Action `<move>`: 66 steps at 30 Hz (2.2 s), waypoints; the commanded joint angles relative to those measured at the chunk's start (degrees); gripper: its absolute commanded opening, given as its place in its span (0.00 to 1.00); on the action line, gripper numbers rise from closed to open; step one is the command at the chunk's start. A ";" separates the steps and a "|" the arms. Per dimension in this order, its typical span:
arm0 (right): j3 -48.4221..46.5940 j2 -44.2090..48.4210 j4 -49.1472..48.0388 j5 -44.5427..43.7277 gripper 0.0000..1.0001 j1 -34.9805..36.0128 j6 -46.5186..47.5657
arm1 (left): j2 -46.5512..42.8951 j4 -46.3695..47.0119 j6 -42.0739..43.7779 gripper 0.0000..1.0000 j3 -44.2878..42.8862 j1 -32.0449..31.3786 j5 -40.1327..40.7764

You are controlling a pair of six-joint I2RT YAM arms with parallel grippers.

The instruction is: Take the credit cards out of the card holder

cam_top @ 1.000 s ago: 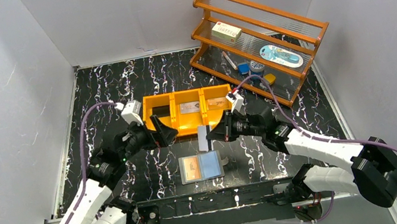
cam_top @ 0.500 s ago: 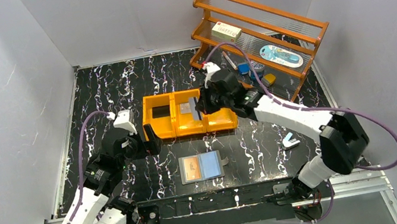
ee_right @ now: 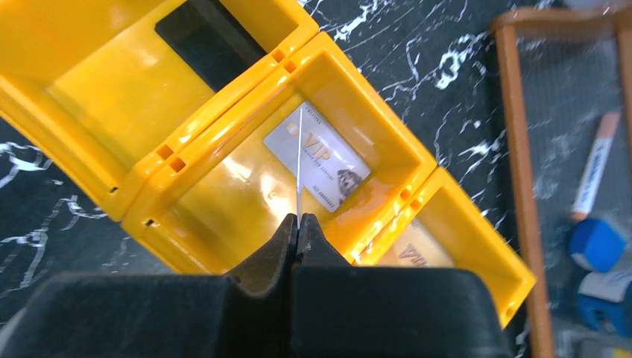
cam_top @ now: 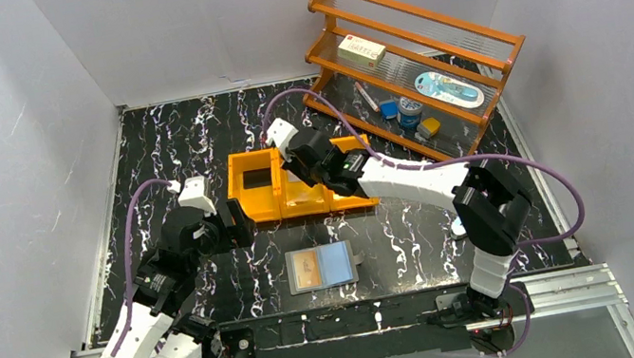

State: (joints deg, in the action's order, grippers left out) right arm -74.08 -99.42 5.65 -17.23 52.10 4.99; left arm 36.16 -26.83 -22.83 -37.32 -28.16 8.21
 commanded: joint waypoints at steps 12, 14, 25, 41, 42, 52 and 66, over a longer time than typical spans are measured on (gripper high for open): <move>-2.21 -10.44 -7.04 -5.73 0.00 0.63 33.81 | -0.15 0.81 2.04 0.98 -0.41 0.39 0.45; -3.05 -11.83 -7.22 -6.43 0.00 0.64 35.49 | -0.13 0.73 2.15 0.98 -0.39 0.35 0.49; -4.56 -15.65 -11.49 -5.41 0.00 0.11 40.20 | -0.13 0.74 2.26 0.98 -0.46 0.39 0.55; -2.04 -15.90 -11.02 0.81 0.24 -1.41 38.01 | -0.38 0.48 2.57 0.99 -0.38 0.39 1.52; -1.89 -15.82 -10.85 0.99 0.26 -1.46 37.99 | -0.24 0.46 2.65 0.98 -0.46 0.39 1.60; -1.28 -15.81 -11.75 -1.11 0.40 -2.73 34.01 | 0.39 0.37 2.70 0.98 -0.43 0.39 1.56; -0.43 -7.87 -11.71 5.42 0.52 -2.98 21.27 | 1.62 0.11 2.77 0.98 -0.58 0.40 1.09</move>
State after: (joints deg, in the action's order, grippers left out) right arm -75.09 -114.76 -2.94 -15.14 49.15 32.49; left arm 37.76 -26.89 -20.62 -37.32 -28.16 8.84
